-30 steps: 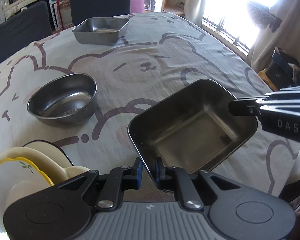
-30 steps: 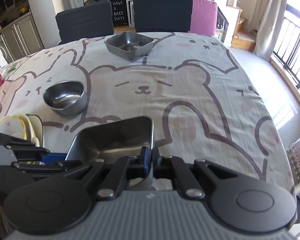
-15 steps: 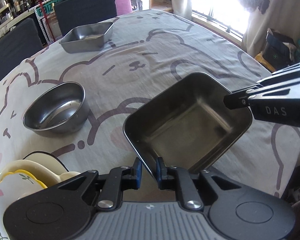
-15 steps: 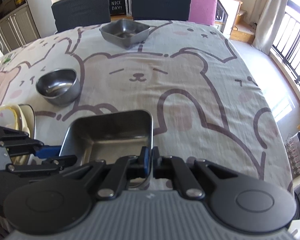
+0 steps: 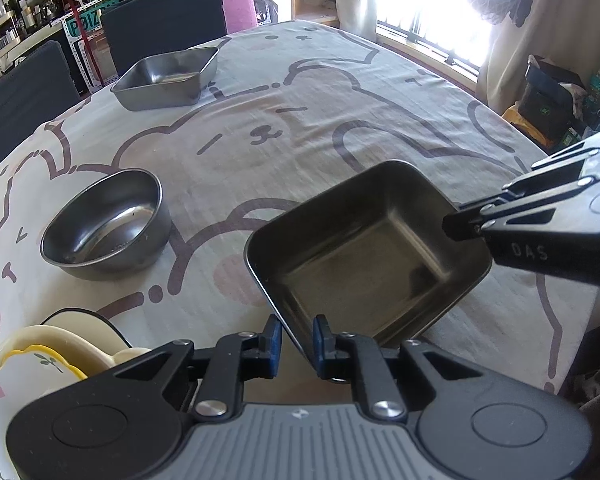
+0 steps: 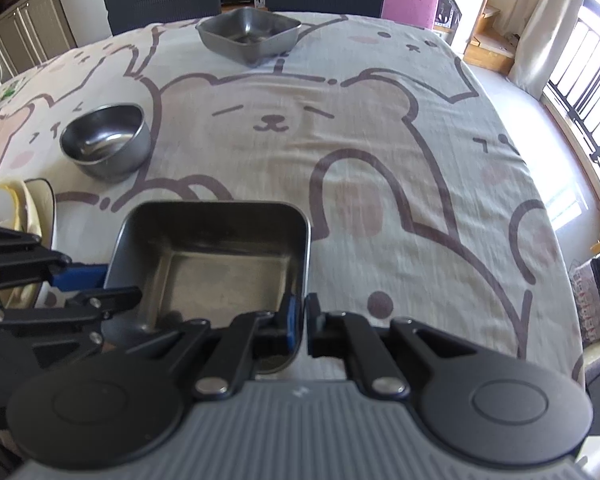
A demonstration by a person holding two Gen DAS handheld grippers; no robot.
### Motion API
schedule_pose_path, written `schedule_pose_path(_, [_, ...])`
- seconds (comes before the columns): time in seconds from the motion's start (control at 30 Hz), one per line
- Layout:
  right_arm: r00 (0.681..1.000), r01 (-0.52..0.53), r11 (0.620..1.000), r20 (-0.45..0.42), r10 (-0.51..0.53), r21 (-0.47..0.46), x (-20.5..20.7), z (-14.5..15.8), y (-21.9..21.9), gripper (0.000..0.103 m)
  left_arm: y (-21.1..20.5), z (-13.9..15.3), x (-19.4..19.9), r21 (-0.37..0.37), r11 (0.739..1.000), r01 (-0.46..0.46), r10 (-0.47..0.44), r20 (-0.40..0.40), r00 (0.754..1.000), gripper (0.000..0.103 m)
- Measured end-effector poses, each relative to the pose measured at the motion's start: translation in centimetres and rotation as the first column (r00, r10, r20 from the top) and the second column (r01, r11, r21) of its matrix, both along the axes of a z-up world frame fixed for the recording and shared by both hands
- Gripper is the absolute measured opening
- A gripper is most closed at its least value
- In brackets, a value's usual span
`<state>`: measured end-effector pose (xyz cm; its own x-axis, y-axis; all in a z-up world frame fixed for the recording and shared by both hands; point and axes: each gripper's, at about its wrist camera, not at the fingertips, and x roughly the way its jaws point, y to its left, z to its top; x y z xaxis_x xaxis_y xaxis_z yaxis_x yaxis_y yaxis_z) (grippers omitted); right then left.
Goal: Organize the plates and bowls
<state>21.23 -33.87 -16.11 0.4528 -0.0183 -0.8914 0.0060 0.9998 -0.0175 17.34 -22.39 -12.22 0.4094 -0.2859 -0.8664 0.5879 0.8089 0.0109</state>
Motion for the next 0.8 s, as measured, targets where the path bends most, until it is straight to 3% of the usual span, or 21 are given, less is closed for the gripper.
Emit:
schedule_pose_path(0.33, [1.0,-0.001,1.0,-0.026,0.001,-0.006,0.39,-0.8,-0.26,0.01,0.15,0.25,0.21,-0.026,1.0,-0.007,0.006,-0.026,1.0,0.019])
schedule_pose_path(0.67, [1.0,-0.003,1.0,-0.018,0.003,0.019,0.46,-0.73,-0.51,0.021,0.47,0.47,0.46,-0.04,0.999,-0.02,0.018,-0.05,0.999,0.023])
schedule_pose_path(0.8, [1.0,0.005,0.999,-0.003,-0.004,0.036,0.19,-0.41,-0.75,0.031,0.72,0.78,0.53,-0.058,0.998,-0.027,0.024,-0.052,0.998,0.039])
